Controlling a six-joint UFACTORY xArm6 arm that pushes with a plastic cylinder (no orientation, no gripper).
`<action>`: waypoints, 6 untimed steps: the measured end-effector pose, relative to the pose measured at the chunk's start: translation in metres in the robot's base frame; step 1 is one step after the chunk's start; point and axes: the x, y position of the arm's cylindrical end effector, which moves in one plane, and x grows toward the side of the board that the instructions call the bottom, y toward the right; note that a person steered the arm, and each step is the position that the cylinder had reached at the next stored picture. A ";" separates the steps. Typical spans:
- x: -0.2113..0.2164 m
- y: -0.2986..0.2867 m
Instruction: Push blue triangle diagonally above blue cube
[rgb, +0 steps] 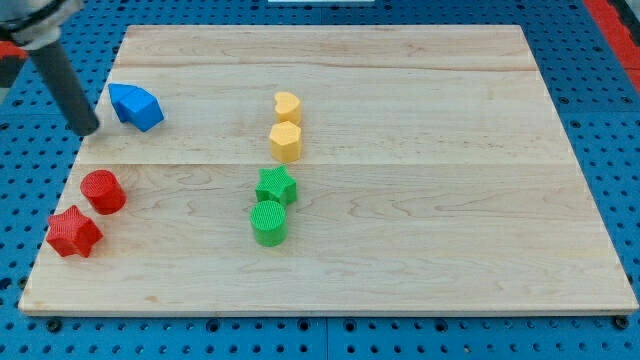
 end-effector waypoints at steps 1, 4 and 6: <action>-0.022 0.011; -0.072 0.153; -0.035 0.181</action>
